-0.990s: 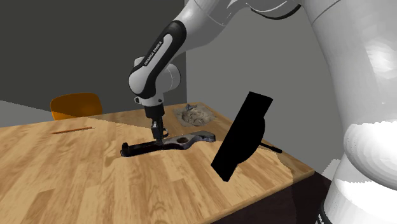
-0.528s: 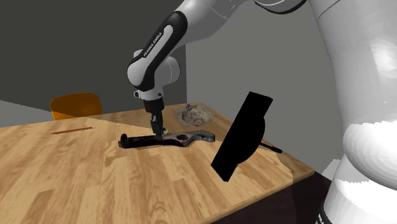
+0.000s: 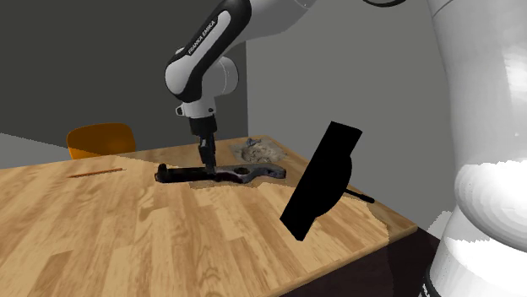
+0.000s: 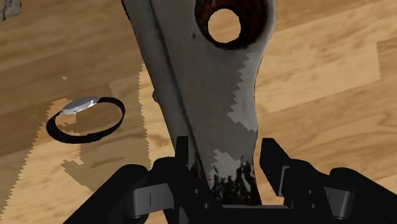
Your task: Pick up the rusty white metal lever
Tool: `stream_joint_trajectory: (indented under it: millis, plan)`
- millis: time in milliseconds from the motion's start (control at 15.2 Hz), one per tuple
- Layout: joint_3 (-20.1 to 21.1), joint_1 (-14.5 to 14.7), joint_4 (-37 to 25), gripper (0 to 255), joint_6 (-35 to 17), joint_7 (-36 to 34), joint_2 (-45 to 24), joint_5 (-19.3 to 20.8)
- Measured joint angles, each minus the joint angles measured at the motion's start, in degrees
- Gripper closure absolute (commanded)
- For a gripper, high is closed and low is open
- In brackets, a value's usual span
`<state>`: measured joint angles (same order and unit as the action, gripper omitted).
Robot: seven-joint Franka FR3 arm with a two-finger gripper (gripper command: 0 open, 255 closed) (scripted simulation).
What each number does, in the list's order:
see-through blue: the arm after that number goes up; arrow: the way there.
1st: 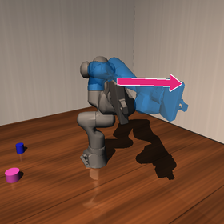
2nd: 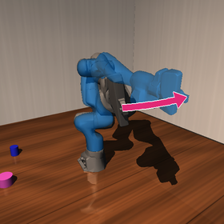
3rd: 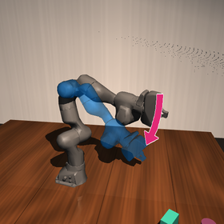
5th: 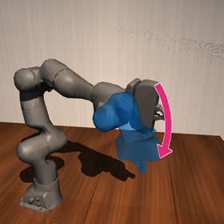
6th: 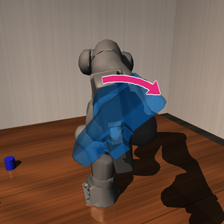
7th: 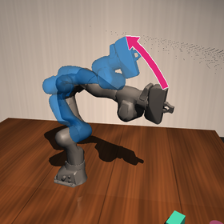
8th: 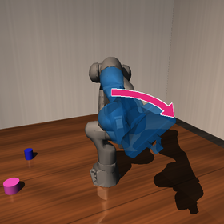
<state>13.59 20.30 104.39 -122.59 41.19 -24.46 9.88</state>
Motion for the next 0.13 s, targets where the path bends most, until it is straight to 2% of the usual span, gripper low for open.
stream_joint_trajectory:
  millis: [132]
  plan:
    - [0.09, -0.1, -0.43, 255, 0.99, 0.23, 0.59, -0.22]
